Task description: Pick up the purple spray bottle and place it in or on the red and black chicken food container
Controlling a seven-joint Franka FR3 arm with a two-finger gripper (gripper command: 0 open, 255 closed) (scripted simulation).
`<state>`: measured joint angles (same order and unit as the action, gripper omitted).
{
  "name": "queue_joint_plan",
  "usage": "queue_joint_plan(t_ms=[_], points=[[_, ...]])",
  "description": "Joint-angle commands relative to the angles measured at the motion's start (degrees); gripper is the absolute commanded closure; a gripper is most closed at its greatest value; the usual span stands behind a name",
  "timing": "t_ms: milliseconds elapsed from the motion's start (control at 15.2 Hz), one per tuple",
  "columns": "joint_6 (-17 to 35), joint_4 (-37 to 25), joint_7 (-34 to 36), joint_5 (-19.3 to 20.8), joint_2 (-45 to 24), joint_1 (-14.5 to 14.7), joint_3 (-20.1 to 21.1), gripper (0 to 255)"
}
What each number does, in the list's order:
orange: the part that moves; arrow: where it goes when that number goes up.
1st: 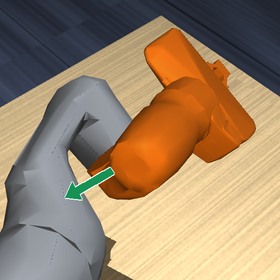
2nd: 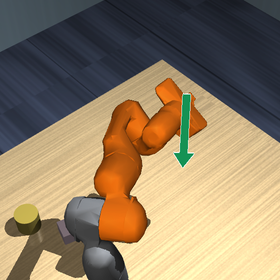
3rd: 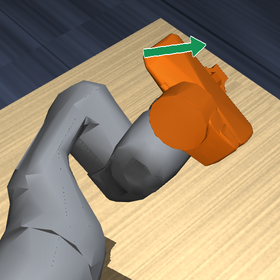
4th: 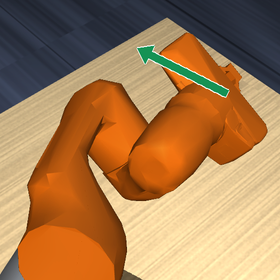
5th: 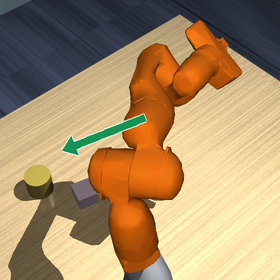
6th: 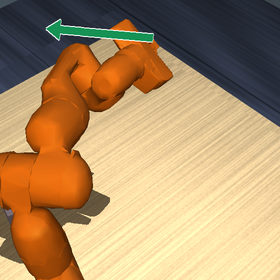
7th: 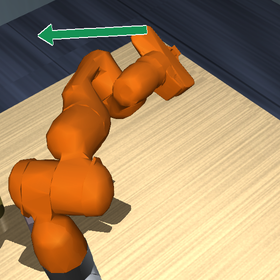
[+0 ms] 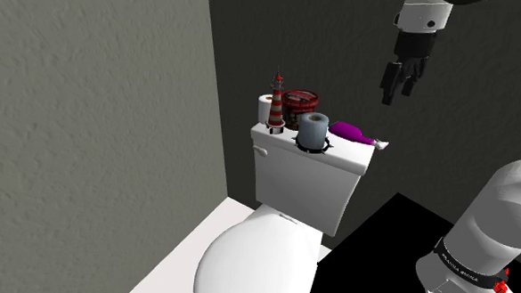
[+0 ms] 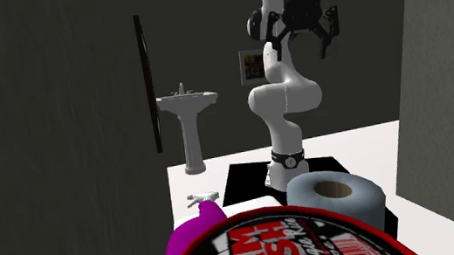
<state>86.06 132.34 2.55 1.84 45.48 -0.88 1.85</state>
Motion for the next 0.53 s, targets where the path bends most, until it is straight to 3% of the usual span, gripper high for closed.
queue_joint_plan(t_ms=[0, 462], points=[[0.00, 0.00, 0.00, 0.00, 0.00, 0.00, 0.00, 0], [12.52, 8.07, -8.74, 4.80, -2.68, -1.15, -6.79, 0]])
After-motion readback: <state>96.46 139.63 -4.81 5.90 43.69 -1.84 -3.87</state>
